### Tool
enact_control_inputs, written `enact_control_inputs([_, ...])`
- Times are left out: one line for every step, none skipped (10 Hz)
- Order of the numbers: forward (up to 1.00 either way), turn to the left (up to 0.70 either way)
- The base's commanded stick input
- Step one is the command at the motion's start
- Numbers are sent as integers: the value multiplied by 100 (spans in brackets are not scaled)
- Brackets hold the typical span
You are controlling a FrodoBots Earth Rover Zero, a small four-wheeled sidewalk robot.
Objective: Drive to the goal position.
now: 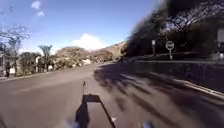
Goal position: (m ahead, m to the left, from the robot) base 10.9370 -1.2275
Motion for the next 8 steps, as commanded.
enact_control_inputs([70,0])
enact_control_inputs([70,0])
enact_control_inputs([70,0])
enact_control_inputs([70,0])
enact_control_inputs([70,0])
enact_control_inputs([70,0])
enact_control_inputs([70,0])
enact_control_inputs([70,0])
